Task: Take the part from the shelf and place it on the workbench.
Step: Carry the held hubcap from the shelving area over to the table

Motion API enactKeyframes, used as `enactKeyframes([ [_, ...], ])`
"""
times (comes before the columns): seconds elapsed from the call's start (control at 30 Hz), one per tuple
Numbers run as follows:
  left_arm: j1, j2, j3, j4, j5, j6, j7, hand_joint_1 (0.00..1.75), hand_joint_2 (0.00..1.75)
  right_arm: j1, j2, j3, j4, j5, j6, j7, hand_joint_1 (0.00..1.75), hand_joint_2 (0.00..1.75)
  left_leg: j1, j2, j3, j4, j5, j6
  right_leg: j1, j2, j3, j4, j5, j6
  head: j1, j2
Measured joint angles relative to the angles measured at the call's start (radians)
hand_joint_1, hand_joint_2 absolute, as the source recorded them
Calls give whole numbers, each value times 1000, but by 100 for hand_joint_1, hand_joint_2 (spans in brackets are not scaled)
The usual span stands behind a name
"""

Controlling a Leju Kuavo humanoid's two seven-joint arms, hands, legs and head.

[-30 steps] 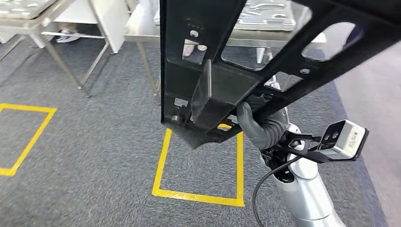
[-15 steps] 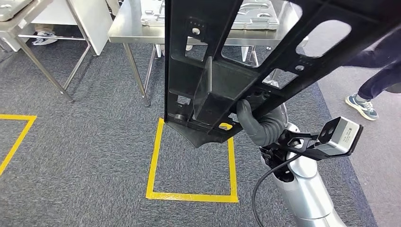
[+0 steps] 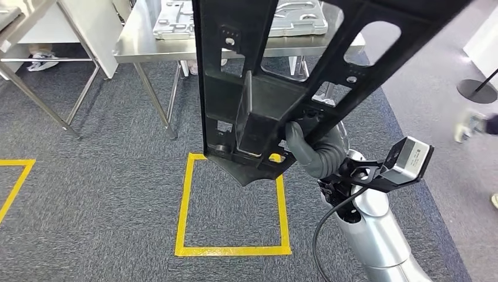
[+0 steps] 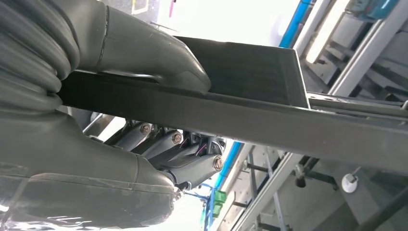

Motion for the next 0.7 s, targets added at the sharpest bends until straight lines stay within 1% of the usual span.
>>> enactKeyframes([
  [0.03,1,0,0,0,0,0,-1,0,175,0,0,1,2,0,0,-1,175,175,-1,-1,3,-33,38,4,2,4,12,0,-9,1,0,0],
  [0.07,2,0,0,0,0,0,-2,0,175,0,0,2,4,0,-1,-1,175,175,-2,-2,22,-99,91,10,3,6,26,0,-19,2,-1,0],
  [0.1,2,1,0,0,0,0,-3,0,175,0,1,3,5,1,-2,-1,175,175,-4,-5,48,-167,132,19,3,8,38,-2,-30,3,0,0],
  [0.13,2,2,0,0,-1,1,-4,0,175,0,1,3,5,2,-3,-1,175,175,-8,-8,72,-226,158,27,4,10,47,-3,-38,7,2,0],
  [0.17,2,3,0,0,-2,1,-4,0,175,-1,2,4,5,4,-4,-1,175,175,-12,-11,87,-262,165,34,3,11,51,-6,-44,12,3,0],
  [0.23,2,5,0,0,-4,1,-5,0,175,1,2,6,4,7,-8,0,175,175,-17,-12,104,-291,149,45,2,14,56,-5,-42,26,6,0],
  [0.27,3,6,0,0,-4,1,-5,0,175,2,3,6,4,9,-10,0,175,175,-16,-12,116,-300,143,50,2,13,58,3,-37,33,5,0],
  [0.3,4,6,0,0,-4,2,-6,0,175,3,3,8,4,11,-12,-1,175,175,-13,-12,133,-310,137,56,2,11,52,28,-29,40,6,0],
  [0.33,3,6,0,0,-4,2,-7,0,175,1,3,9,3,12,-13,-1,175,175,-10,-13,152,-318,131,61,1,9,33,68,-26,46,8,0],
  [0.37,3,6,0,0,-5,2,-8,0,175,0,3,10,3,14,-14,-2,175,175,-8,-13,170,-325,124,64,0,6,-2,123,-30,51,10,0],
  [0.4,2,6,0,0,-5,2,-8,0,175,-1,3,12,3,15,-15,-3,175,175,-7,-13,184,-328,116,66,-2,4,-48,185,-46,56,12,0],
  [0.43,1,6,0,0,-5,3,-9,0,175,-2,3,12,3,16,-16,-4,175,175,-7,-13,196,-329,106,66,-4,3,-98,240,-72,59,13,0],
  [0.47,2,6,0,0,-6,4,-9,0,175,-2,3,13,4,17,-17,-4,175,175,-6,-13,209,-329,95,65,-6,2,-140,274,-99,61,13,0],
  [0.5,3,6,0,0,-6,5,-9,0,175,-2,3,13,5,18,-18,-4,175,175,-6,-14,224,-329,83,63,-7,1,-169,281,-116,61,13,0],
  [0.53,4,6,0,0,-6,5,-9,0,175,-2,3,13,6,19,-18,-4,175,175,-5,-14,240,-329,70,61,-8,-1,-180,257,-110,61,14,0],
  [0.57,5,6,0,0,-6,5,-9,0,175,-2,3,14,7,19,-18,-4,175,175,-4,-14,259,-329,56,58,-8,-3,-178,206,-76,59,14,0],
  [0.6,6,5,0,0,-6,5,-9,0,175,-2,3,14,7,19,-19,-4,175,175,-4,-14,274,-330,42,54,-8,-8,-167,140,-15,57,14,0],
  [0.63,5,5,0,0,-6,5,-9,0,175,-2,3,14,8,19,-19,-4,175,175,-5,-14,289,-328,27,50,-6,-14,-157,81,47,53,14,0],
  [0.67,4,5,1,0,-6,5,-9,0,175,-2,3,14,9,19,-19,-4,175,175,-6,-14,300,-329,12,44,-4,-18,-149,40,94,46,14,0],
  [0.7,3,5,1,0,-6,6,-9,0,175,-2,3,14,9,19,-19,-4,175,175,-8,-13,312,-329,3,37,-2,-18,-144,18,121,40,14,0],
])
